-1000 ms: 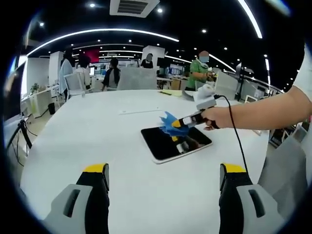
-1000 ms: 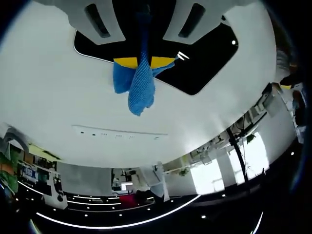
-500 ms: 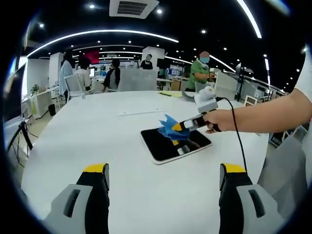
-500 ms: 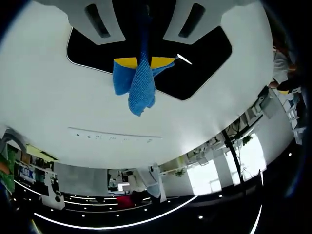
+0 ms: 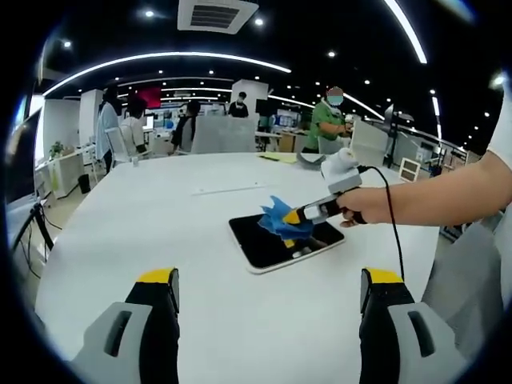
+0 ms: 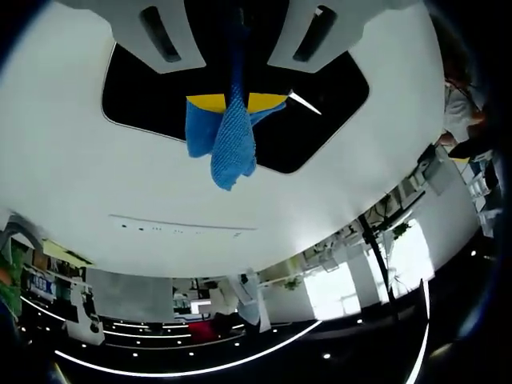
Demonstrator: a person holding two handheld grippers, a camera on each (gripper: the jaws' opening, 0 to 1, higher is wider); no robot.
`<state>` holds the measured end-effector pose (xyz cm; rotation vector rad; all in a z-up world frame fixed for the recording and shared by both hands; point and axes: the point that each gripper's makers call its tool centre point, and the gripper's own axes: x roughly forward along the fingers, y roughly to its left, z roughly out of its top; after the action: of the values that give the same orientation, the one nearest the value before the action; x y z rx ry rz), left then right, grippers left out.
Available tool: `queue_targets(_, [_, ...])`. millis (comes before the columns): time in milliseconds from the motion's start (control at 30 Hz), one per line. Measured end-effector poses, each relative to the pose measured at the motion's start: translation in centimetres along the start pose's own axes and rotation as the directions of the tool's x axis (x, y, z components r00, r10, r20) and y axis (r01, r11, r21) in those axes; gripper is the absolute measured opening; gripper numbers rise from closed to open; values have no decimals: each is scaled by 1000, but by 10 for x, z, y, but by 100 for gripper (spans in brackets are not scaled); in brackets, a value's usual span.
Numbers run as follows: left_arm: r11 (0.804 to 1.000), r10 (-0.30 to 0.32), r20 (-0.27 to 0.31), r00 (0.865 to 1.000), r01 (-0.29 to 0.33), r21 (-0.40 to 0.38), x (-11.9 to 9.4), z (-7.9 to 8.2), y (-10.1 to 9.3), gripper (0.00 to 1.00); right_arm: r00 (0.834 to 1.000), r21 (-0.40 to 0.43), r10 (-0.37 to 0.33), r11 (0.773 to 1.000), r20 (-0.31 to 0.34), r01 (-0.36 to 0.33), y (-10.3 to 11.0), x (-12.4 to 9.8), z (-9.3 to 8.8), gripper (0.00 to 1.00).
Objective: Wipe the mirror surface with the cleaning cloth until all visible marks leave the cleaned area.
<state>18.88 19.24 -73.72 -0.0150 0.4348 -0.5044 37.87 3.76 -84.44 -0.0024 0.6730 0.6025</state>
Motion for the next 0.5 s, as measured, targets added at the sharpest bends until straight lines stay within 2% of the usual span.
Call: queue_targets(500, [1000,-2,16,1000,2,3,-3,3,-2,94,1000,2,12,1000,-1,-12,10,-11,-9,2])
